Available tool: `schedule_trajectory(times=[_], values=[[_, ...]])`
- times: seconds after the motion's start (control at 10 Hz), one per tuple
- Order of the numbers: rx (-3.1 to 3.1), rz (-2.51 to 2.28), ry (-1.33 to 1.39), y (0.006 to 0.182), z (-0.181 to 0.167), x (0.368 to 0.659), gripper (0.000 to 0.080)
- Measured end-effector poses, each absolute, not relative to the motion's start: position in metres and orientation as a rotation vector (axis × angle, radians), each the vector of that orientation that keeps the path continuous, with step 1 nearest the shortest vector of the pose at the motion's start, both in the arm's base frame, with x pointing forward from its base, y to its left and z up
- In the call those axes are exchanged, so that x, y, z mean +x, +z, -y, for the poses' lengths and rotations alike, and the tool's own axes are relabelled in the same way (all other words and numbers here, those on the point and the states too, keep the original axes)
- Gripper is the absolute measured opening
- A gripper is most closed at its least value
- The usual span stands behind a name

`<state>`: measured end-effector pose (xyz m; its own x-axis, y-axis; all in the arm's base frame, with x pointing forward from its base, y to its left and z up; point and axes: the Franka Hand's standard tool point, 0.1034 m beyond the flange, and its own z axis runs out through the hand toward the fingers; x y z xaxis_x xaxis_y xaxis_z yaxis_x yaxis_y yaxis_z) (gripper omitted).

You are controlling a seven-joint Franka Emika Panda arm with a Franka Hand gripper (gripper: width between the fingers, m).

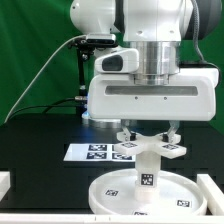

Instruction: Assemble round table

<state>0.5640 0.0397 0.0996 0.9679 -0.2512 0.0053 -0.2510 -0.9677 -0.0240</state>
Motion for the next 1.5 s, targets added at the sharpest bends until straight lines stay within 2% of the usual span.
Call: schedule_trajectory(times=[0.5,1.2,1.3,1.4,1.5], values=[[-2.743,-1.358,0.036,0.0994,-0.0374,0.5635,0.0439],[-2.386,-1.913,0.059,0.0998,-0.0393,0.5645,0.0439],[-2.387,-1.913,0.06,0.0995,-0.0395,0.5643,0.0533],[-2.394,-1.903,0.061,0.0993,-0.0402,0.5643,0.0533],[-2.397,-1.9,0.061,0.0992,-0.0404,0.5642,0.0623]])
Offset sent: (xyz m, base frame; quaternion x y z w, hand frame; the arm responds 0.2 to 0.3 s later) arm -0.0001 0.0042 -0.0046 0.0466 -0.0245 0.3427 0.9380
